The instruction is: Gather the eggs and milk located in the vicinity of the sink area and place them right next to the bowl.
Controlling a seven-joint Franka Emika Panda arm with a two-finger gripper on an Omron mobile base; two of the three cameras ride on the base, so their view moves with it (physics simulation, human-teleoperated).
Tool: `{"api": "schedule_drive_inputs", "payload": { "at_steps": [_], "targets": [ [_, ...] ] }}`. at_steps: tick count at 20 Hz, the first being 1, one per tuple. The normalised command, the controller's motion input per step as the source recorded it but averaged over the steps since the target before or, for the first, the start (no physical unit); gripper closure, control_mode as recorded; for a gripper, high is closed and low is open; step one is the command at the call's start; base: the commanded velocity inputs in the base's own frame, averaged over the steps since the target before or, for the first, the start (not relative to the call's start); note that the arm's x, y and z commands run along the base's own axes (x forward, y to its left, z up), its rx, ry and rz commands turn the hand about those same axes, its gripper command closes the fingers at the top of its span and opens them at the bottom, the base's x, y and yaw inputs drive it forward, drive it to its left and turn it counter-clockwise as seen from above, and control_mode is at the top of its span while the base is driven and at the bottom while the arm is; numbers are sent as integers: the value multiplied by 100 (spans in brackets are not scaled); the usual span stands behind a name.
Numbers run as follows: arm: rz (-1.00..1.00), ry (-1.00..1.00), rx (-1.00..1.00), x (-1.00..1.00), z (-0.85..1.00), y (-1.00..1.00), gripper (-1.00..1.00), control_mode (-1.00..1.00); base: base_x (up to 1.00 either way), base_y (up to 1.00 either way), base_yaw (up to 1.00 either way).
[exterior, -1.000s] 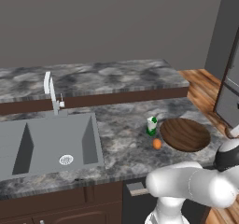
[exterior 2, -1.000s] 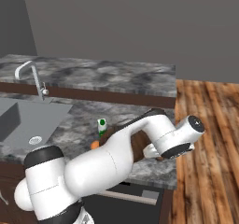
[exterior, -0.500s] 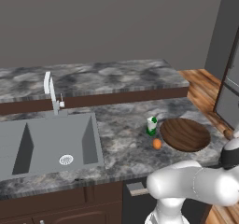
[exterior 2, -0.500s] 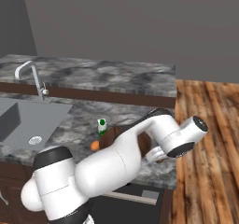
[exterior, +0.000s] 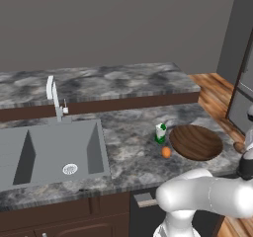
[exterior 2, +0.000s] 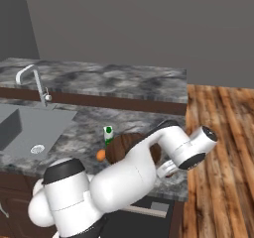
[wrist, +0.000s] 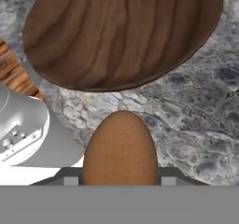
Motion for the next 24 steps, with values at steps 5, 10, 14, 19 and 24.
{"api": "schedule_drive_inputs", "payload": {
  "at_steps": [5, 10, 14, 19, 24],
  "targets": [
    [2, 4, -8, 8, -12, 0, 100, -100, 0, 0, 0],
    [0, 5, -7, 16, -9, 6, 100, -100, 0, 0, 0],
    [0, 1, -5, 6, -5, 2, 100, -100, 0, 0, 0],
    [0, 0, -3, 0, -8, 2, 100, -100, 0, 0, 0],
    [0, 0, -4, 0, -20, 17, 100, -100, 0, 0, 0]
  ]
}}
